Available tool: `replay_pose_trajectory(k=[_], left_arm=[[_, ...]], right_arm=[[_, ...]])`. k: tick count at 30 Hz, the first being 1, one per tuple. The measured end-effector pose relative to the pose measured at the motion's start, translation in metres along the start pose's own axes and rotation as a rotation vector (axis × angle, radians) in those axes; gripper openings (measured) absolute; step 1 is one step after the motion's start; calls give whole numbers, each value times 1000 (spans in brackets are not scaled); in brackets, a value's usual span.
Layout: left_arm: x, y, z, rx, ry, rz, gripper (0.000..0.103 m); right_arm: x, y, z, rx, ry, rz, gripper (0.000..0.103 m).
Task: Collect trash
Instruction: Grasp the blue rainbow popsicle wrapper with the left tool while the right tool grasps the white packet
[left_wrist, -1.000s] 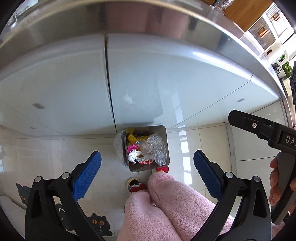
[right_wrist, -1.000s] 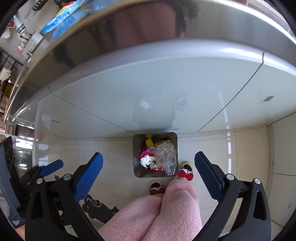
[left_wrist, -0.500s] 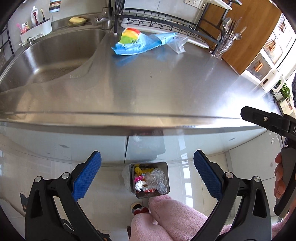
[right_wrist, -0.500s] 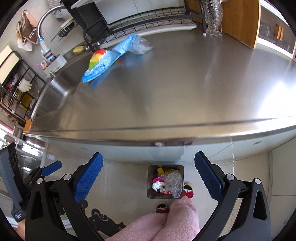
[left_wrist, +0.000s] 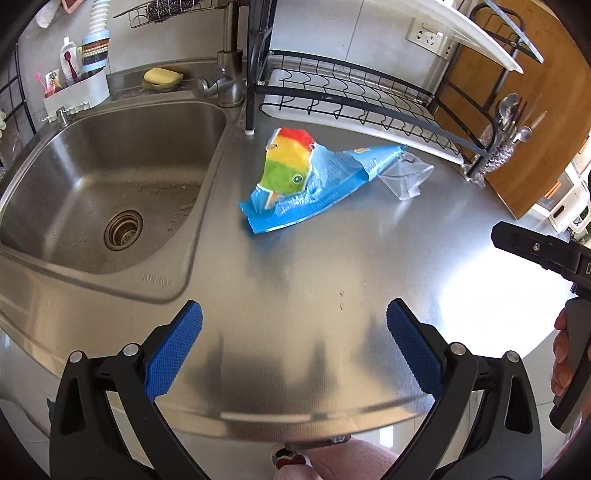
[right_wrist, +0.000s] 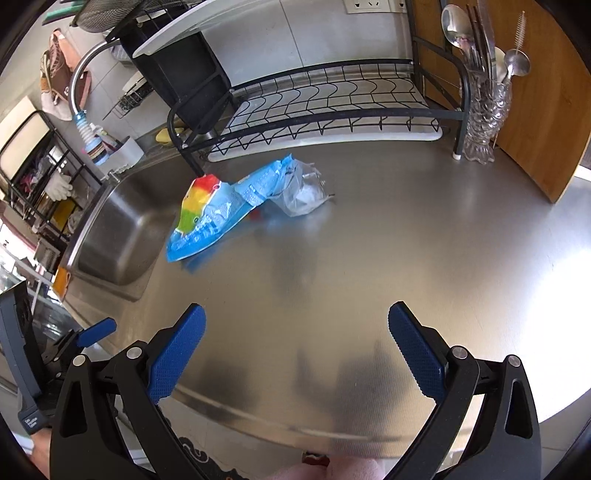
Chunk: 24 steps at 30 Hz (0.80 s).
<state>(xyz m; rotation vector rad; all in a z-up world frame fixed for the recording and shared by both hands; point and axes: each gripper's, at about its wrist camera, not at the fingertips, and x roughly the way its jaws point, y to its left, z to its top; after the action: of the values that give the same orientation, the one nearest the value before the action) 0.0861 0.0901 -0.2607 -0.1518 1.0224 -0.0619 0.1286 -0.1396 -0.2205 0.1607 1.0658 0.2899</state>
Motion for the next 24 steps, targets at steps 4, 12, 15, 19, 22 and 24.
replay_pose_trajectory(k=[4, 12, 15, 19, 22, 24], left_arm=[[18, 5, 24, -11, -1, 19, 95], [52, 5, 61, -1, -1, 20, 95], [63, 4, 71, 2, 3, 15, 95], [76, 5, 82, 10, 9, 16, 95], [83, 6, 86, 22, 9, 8, 95], [86, 5, 87, 36, 10, -11, 87]], right_arm=[[19, -3, 27, -19, -5, 9, 98], [59, -11, 66, -22, 16, 40, 91], [73, -10, 74, -28, 40, 60, 82], [88, -8, 78, -34, 63, 74, 72], [96, -10, 80, -29, 76, 82, 67], [100, -10, 80, -25, 83, 90, 62]])
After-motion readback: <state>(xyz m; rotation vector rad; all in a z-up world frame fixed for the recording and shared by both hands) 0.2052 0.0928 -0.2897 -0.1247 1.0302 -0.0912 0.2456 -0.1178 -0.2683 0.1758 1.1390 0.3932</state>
